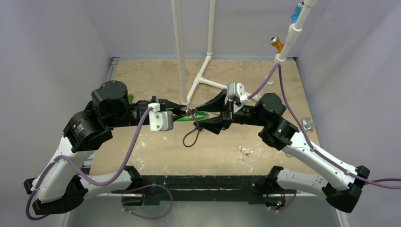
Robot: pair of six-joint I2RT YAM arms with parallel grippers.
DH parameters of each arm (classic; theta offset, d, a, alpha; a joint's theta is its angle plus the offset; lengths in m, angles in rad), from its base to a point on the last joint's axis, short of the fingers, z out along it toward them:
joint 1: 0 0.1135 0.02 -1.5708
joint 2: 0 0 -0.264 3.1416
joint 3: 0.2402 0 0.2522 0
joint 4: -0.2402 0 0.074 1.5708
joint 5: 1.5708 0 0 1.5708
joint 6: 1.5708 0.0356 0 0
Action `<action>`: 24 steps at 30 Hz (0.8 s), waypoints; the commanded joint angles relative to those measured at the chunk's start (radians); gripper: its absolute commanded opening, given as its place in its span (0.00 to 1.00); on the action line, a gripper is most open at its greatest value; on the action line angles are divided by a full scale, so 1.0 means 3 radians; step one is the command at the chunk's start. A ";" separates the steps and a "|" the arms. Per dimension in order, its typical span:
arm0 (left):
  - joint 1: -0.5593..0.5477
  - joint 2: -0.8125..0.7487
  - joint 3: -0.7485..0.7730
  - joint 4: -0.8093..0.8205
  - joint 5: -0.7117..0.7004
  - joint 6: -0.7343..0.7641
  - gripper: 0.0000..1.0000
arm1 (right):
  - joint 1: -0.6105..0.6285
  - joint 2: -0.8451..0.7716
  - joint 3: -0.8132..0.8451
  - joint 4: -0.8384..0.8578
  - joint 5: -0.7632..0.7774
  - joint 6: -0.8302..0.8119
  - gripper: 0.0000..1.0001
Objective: Unlock with the key
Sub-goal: Unlock the lock.
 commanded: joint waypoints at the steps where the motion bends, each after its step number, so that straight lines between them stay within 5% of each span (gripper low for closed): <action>1: -0.0007 -0.0004 0.0168 0.0175 0.0107 -0.0045 0.00 | 0.0125 0.0052 0.0095 0.0203 0.0250 -0.0082 0.42; 6: -0.0008 -0.0025 0.0149 0.0181 0.0095 -0.0013 0.00 | 0.0155 0.0025 0.0074 0.0186 0.0467 -0.0066 0.00; 24: 0.0111 -0.0099 0.0335 0.0340 0.0098 -0.0352 0.00 | 0.0155 -0.0422 -0.0531 -0.0427 0.0994 -0.0325 0.00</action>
